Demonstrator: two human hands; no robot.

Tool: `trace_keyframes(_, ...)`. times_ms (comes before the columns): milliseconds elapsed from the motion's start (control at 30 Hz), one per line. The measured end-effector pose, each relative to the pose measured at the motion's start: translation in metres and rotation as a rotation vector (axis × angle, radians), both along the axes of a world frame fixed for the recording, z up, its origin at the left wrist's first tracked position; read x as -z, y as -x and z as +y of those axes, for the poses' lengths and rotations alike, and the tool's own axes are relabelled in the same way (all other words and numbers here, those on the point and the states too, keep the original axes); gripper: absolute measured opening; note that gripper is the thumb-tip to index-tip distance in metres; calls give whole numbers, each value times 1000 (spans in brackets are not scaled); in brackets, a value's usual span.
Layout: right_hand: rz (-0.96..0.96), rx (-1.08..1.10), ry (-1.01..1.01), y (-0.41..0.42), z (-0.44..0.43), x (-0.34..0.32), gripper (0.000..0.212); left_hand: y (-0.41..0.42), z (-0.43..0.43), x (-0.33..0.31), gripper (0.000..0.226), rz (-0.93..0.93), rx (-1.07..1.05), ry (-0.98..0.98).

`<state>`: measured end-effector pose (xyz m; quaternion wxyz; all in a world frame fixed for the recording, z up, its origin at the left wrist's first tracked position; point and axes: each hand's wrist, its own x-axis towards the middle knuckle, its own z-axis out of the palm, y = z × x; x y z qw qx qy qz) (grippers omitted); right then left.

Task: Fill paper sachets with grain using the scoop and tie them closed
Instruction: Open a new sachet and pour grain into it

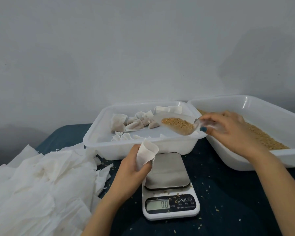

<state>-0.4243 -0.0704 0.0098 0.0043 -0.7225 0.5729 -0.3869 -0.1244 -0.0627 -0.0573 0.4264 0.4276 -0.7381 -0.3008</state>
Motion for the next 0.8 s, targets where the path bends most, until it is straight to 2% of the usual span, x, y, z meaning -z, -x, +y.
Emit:
trace_keyframes(133,77,-90,-26,-6,4,0,19,-2,-2,1,17,-7,-14,5)
trace_keyframes(300,192,-85,20,-6,3,0,27,-4,-2,1,24,-22,-29,8)
trace_keyframes(400,252,-71,47,-9,3,-4,19,-4,-1,1,28,-76,-29,1)
trace_keyframes(567,393,-52,93,-18,8,-14,29,-3,1,-1,36,-172,-20,-26)
trace_keyframes(800,488,-93,177,-30,15,-26,30,0,5,0,46,-209,14,-40)
